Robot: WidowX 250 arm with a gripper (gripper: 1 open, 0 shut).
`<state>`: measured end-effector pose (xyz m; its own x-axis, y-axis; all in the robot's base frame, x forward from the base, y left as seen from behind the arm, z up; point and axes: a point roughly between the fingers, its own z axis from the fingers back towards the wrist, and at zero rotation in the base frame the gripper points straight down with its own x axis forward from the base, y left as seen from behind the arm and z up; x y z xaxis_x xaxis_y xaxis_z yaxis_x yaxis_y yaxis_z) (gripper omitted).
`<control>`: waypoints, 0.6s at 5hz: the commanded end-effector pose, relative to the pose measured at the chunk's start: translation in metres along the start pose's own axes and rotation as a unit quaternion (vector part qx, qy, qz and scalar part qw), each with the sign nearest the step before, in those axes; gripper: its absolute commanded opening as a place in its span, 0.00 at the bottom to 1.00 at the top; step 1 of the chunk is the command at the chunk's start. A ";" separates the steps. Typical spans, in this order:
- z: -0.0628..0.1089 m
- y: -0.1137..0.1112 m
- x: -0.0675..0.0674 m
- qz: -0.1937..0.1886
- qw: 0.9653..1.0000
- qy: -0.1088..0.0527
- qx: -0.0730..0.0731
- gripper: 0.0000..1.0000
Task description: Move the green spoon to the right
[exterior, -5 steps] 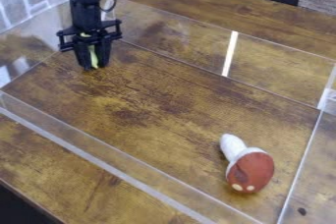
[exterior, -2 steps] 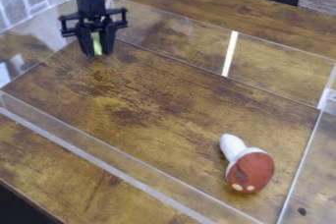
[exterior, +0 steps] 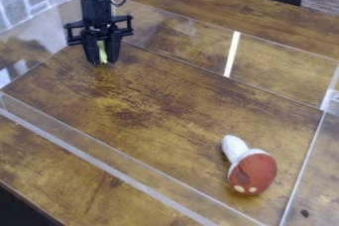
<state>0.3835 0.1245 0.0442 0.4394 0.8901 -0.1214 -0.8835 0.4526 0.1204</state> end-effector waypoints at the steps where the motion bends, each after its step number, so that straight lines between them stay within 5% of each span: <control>1: 0.062 -0.002 -0.014 -0.007 0.998 -0.041 -0.045 0.00; 3: 0.110 -0.018 -0.045 -0.046 0.995 -0.058 -0.071 0.00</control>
<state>0.3964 0.0877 0.1025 0.5036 0.8573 -0.1067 -0.8561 0.5118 0.0715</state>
